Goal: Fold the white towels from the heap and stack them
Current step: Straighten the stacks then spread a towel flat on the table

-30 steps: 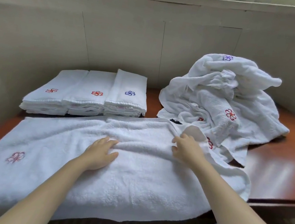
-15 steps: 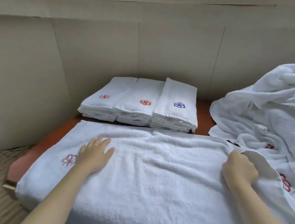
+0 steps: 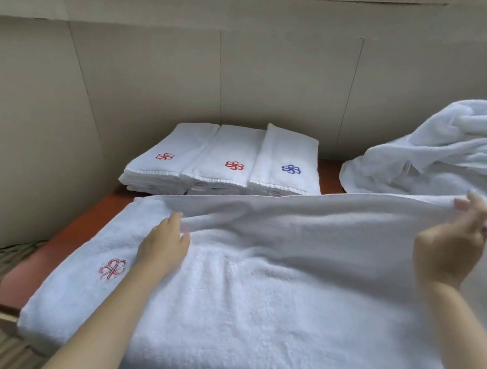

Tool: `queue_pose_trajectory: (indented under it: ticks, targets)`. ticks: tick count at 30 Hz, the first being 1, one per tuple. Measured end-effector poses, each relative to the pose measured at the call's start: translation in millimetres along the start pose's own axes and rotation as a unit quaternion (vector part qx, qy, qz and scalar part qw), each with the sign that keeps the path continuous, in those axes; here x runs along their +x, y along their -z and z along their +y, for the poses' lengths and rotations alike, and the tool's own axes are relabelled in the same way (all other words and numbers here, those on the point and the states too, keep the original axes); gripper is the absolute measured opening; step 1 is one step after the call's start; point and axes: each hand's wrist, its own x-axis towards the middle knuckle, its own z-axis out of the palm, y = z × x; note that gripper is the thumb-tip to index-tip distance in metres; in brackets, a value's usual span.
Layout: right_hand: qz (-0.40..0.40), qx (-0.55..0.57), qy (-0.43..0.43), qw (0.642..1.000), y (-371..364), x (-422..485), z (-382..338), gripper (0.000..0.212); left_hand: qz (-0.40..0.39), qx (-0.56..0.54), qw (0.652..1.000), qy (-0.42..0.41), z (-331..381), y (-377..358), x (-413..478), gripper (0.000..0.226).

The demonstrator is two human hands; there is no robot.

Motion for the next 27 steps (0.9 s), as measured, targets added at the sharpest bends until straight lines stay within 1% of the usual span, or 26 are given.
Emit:
queue_pose_trajectory:
  ticks: [3, 5, 7, 9, 10, 12, 13, 14, 16, 18, 20, 21, 23, 25, 27]
  targets:
    - [-0.009, -0.004, -0.053, 0.999, 13, 0, 10, 0.05, 0.006, 0.022, 1.0, 0.008, 12, -2, -2, 0.063]
    - [-0.022, -0.034, -0.088, 0.995, 21, -1, 21, 0.039, 0.004, 0.026, 1.0, 0.01, 19, -4, -2, 0.07]
    - [-0.047, -0.075, -0.139, 0.986, 27, -1, 30, 0.026, 0.001, 0.001, 1.0, 0.001, 27, -4, -1, 0.07]
    - [-0.107, -0.124, -0.182, 0.97, 29, -1, 36, 0.021, -0.003, -0.026, 0.999, -0.028, 35, -4, -1, 0.064]
    - [-0.155, -0.174, -0.172, 0.957, 31, -1, 39, 0.021, -0.008, -0.033, 0.998, -0.05, 41, -6, -1, 0.059]
    - [-0.267, -0.265, -0.114, 0.92, 33, -4, 40, 0.024, -0.022, -0.041, 0.994, -0.095, 50, -11, 0, 0.051]
    - [-0.305, -0.278, -0.087, 0.907, 34, -6, 39, 0.028, -0.033, -0.046, 0.992, -0.117, 57, -15, -1, 0.049]
    - [-0.329, -0.263, -0.07, 0.904, 33, -10, 35, 0.028, -0.044, -0.051, 0.988, -0.137, 63, -19, -1, 0.047]
    - [-0.332, -0.235, -0.014, 0.913, 26, -20, 27, 0.025, -0.062, -0.053, 0.983, -0.166, 79, -28, -3, 0.043]
    - [-0.334, -0.228, 0.063, 0.912, 14, -26, 17, 0.025, -0.066, -0.041, 0.982, -0.171, 94, -36, -4, 0.043]
    - [-0.358, -0.22, 0.13, 0.898, 1, -29, 13, 0.029, -0.065, -0.028, 0.987, -0.145, 105, -41, -2, 0.045]
    - [-0.375, -0.224, 0.144, 0.888, -5, -30, 15, 0.032, -0.074, -0.015, 0.988, -0.134, 108, -42, -1, 0.046]
    - [-0.408, -0.25, 0.147, 0.866, -10, -34, 23, 0.039, -0.104, 0.032, 0.987, -0.121, 113, -45, 2, 0.055]
    - [-0.438, -0.285, 0.138, 0.842, -12, -38, 31, 0.046, -0.121, 0.072, 0.984, -0.112, 117, -44, 4, 0.059]
    - [-0.466, -0.282, 0.116, 0.831, -14, -37, 31, 0.057, -0.133, 0.089, 0.981, -0.106, 121, -39, 7, 0.062]
